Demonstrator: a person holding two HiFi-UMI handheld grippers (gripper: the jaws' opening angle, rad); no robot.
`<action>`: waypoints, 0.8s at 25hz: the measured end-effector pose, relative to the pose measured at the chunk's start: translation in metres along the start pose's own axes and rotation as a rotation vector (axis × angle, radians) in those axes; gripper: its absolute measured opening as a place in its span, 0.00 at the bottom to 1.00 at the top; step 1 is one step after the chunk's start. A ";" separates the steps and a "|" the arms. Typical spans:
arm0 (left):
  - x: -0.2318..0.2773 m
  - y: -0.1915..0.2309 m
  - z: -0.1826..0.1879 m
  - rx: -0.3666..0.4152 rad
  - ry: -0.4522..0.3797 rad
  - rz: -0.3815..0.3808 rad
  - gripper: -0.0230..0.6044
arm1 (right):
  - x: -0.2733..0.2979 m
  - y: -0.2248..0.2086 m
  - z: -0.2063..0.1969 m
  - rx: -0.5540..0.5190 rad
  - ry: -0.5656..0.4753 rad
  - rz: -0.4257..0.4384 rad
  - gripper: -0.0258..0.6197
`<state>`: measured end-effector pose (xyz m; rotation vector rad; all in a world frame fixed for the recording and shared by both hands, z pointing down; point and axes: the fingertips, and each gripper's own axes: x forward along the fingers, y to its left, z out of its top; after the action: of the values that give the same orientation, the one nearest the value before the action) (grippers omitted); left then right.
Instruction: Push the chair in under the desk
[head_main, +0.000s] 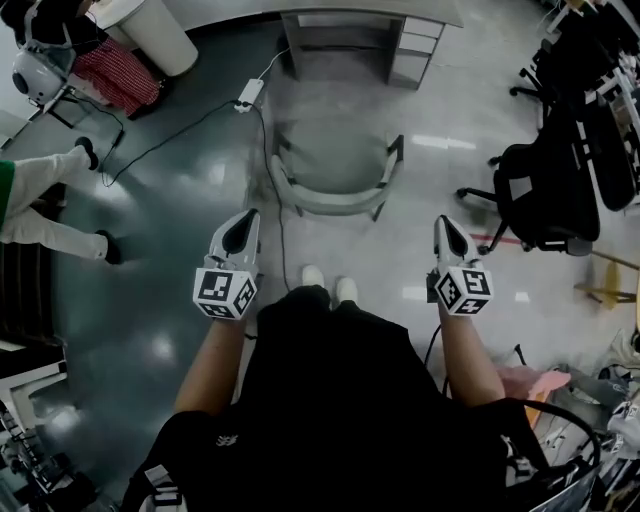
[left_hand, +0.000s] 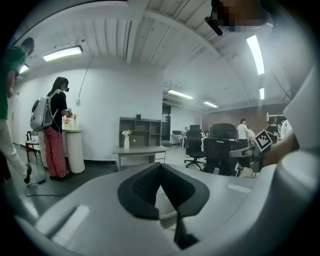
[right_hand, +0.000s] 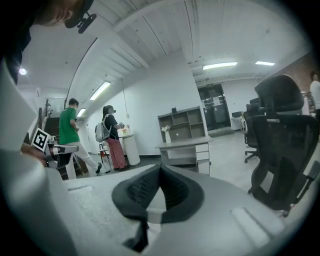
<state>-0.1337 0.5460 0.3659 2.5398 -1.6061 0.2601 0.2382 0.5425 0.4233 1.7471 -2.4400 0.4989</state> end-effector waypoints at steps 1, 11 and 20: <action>0.000 0.003 -0.005 -0.001 0.012 -0.002 0.04 | 0.005 0.003 0.000 -0.003 0.004 0.007 0.04; 0.043 0.051 -0.036 -0.012 0.073 -0.094 0.04 | 0.064 0.045 0.009 -0.040 0.058 0.001 0.04; 0.092 0.068 -0.043 0.065 0.031 -0.290 0.04 | 0.108 0.073 0.001 -0.073 0.085 -0.023 0.04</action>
<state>-0.1600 0.4440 0.4281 2.7575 -1.2149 0.3222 0.1337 0.4658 0.4364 1.6872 -2.3472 0.4662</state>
